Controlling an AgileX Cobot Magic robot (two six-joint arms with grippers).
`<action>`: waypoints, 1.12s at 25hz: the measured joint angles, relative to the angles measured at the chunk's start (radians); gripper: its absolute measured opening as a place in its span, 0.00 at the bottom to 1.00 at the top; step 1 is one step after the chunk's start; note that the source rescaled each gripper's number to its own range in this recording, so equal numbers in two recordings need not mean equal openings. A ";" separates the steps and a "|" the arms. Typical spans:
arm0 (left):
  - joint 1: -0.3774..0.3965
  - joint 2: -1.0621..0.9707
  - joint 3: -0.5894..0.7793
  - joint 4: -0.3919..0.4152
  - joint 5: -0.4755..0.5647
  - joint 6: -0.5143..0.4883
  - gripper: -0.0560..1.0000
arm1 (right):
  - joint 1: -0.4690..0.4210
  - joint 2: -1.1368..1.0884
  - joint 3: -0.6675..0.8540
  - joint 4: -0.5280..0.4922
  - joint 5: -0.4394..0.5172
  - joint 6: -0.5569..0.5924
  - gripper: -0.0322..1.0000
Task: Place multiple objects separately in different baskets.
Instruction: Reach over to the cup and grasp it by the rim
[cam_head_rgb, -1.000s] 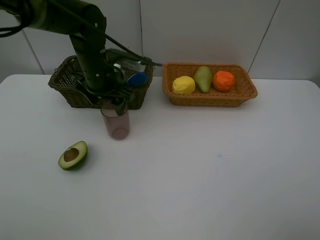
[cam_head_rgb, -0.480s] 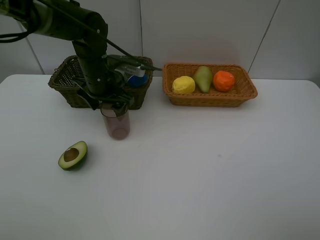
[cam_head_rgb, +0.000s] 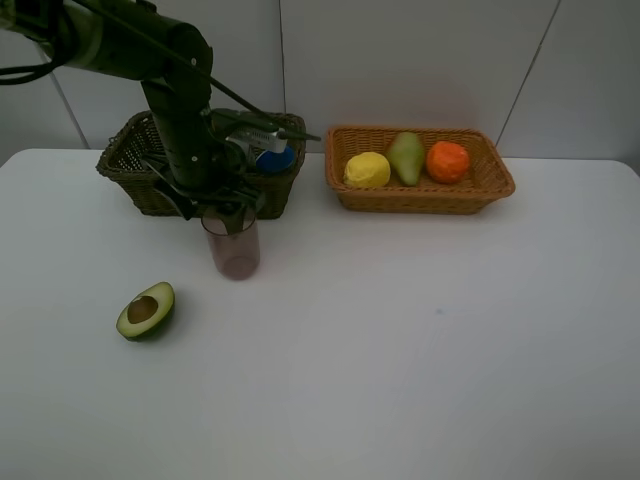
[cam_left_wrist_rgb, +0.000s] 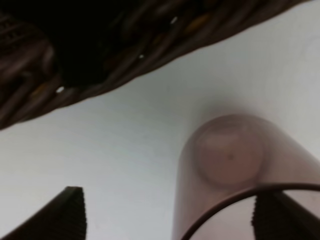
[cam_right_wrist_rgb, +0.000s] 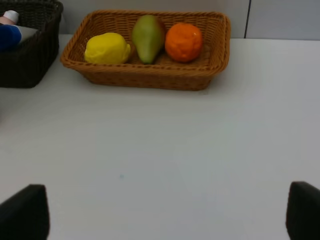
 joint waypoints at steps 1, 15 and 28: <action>0.000 0.000 0.000 0.000 0.000 0.000 0.79 | 0.000 0.000 0.000 0.000 0.000 0.000 1.00; -0.001 0.000 0.000 -0.039 -0.015 0.000 0.05 | 0.000 0.000 0.000 0.000 0.000 0.000 1.00; -0.001 0.000 0.000 -0.045 -0.023 0.000 0.05 | 0.000 0.000 0.000 0.000 0.000 0.000 1.00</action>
